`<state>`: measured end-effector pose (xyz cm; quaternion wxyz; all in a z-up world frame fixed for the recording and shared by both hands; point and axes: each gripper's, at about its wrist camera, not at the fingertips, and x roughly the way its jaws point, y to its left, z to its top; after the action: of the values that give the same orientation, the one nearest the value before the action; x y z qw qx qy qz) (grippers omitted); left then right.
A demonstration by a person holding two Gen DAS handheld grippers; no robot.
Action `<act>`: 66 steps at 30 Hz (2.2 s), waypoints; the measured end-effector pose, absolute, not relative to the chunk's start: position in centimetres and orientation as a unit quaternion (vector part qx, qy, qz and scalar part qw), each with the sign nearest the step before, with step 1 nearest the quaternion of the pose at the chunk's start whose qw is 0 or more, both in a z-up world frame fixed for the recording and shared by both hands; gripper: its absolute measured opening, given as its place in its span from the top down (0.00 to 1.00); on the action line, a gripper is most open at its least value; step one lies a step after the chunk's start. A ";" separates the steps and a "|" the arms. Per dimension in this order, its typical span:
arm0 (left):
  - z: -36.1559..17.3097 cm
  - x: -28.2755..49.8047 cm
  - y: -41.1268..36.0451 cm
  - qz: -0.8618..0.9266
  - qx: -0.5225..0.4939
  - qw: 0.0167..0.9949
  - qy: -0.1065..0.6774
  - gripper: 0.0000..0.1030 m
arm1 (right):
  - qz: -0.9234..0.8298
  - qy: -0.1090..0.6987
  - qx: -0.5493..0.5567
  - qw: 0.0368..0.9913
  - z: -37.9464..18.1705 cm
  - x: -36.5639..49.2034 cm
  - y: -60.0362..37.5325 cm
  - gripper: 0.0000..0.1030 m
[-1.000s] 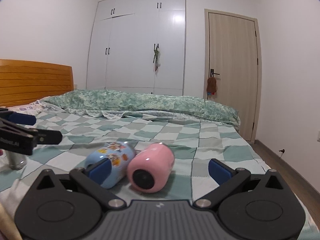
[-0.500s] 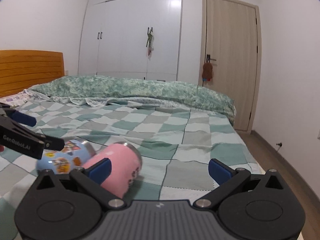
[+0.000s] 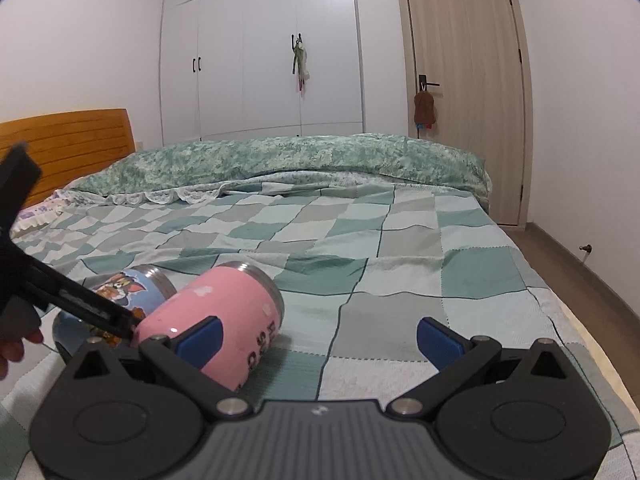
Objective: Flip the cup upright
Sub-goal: 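Close the left gripper around the blue cartoon cup and lift it, then grasp the blue cup with the right gripper while the left gripper releases it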
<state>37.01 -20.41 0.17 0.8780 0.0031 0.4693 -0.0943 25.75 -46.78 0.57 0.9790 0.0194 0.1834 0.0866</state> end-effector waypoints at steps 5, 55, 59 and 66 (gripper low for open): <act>0.3 36.1 -20.0 -0.094 0.000 0.881 0.463 0.17 | 0.079 0.175 0.012 0.981 0.9 25.2 -46.4 0.00; 5.5 14.5 -7.8 -0.116 -0.001 0.924 0.365 0.00 | 0.106 0.197 -0.008 0.975 5.1 6.4 -35.4 0.00; 6.6 13.3 -4.6 -0.109 0.006 0.930 0.350 0.00 | 0.126 0.207 -0.011 0.970 5.7 7.1 -33.0 0.00; 6.7 11.8 2.0 -0.085 0.040 0.940 0.328 0.00 | 0.159 0.260 0.009 0.952 6.0 9.5 -27.3 0.00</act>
<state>11.76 1.97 6.74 0.9401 0.0404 0.3276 -0.0849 9.51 -27.34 6.04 0.9523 0.0091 0.2602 0.1591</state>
